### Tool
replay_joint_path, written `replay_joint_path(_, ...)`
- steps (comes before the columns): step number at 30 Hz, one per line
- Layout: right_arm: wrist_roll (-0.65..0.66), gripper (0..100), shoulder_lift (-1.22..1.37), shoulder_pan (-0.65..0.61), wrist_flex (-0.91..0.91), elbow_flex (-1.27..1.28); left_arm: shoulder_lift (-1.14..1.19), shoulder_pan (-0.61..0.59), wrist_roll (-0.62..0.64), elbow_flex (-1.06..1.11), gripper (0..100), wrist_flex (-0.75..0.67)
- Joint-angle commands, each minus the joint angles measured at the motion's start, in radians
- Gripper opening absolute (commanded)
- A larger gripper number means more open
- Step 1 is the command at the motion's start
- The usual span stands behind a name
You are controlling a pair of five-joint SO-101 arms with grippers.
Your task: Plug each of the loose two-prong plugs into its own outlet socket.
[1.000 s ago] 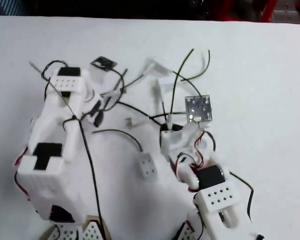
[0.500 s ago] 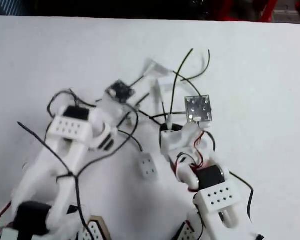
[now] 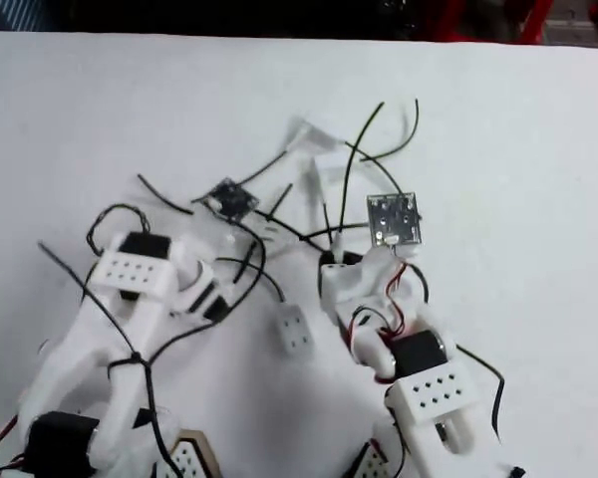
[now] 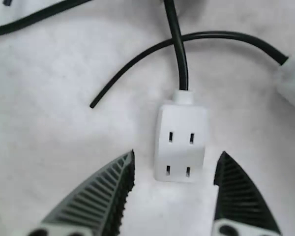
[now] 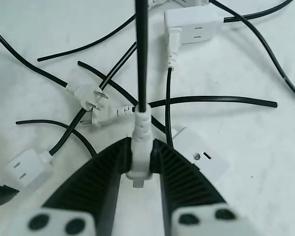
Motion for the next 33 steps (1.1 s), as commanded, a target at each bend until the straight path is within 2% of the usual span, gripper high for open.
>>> replay_joint_path(1,0.005,1.7,-0.027,-0.002,-0.010,-0.009,-0.039,-0.012,0.014,-0.094,22,0.044)
replay_joint_path(8,0.005,1.7,-0.028,-0.090,0.028,-0.008,-0.119,-0.012,0.061,-0.110,21,0.075)
replay_joint_path(14,0.005,1.7,-0.028,-0.096,0.028,-0.008,-0.487,-0.013,0.081,-0.003,24,0.074)
replay_joint_path(19,0.006,1.7,-0.030,-0.128,0.058,-0.008,-0.757,-0.051,0.190,0.120,27,0.064)
replay_joint_path(24,0.094,1.7,-0.030,-0.277,0.108,-0.009,-0.943,-0.117,0.259,0.285,27,-0.043)
replay_joint_path(28,0.101,1.7,-0.030,-0.315,0.099,-0.009,-1.076,-0.120,0.305,0.437,27,-0.138)
replay_joint_path(33,0.147,1.7,-0.030,-0.400,0.099,-0.009,-1.216,-0.124,0.331,0.519,27,-0.144)
